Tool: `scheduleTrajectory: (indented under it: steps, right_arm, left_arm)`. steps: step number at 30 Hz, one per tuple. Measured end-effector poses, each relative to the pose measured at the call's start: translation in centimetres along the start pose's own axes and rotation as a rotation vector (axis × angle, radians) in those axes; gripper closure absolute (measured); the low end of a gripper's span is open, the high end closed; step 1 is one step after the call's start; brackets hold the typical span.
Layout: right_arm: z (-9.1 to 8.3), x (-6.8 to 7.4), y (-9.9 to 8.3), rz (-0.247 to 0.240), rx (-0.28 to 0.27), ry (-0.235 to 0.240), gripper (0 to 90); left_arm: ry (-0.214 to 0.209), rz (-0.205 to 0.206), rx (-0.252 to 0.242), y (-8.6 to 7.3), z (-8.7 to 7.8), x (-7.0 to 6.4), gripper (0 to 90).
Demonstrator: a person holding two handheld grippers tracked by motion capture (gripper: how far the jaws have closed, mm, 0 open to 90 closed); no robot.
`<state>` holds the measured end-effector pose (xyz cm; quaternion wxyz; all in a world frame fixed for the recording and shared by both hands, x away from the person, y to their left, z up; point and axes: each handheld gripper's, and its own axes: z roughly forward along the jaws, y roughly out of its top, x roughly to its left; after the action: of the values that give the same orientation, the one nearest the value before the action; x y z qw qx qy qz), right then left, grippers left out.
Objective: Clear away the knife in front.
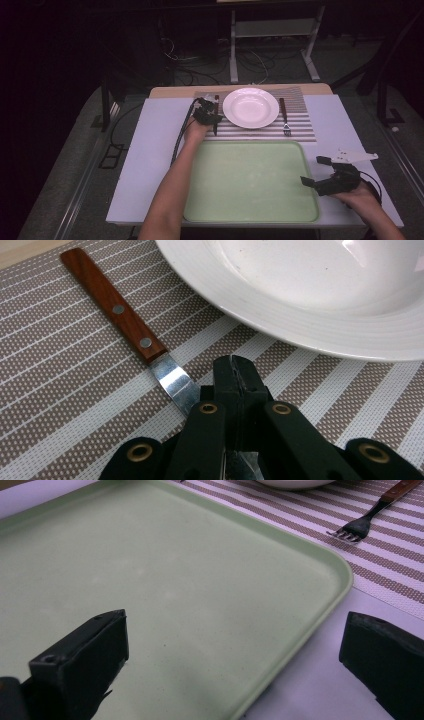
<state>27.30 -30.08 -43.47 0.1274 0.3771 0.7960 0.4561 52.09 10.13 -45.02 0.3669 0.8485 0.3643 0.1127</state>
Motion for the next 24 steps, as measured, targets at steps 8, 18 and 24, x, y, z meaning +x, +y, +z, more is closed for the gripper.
scheduleTrajectory:
  steps: [8,18,24]
  right_arm:
    - [0.0,0.0,0.0,-0.002,0.003,0.0,0.0]
    - [0.0,0.0,0.0,-0.003,0.002,-0.001,0.0]
    - [0.0,0.0,0.0,-0.002,0.002,0.0,0.0]
  left_arm:
    - [0.008,-0.003,0.015,-0.1,-0.4,0.5,89.6]
    - [0.021,-0.011,0.029,-0.3,-0.8,1.0,89.6]
    - [0.027,-0.018,0.034,-0.5,-1.1,1.4,89.6]
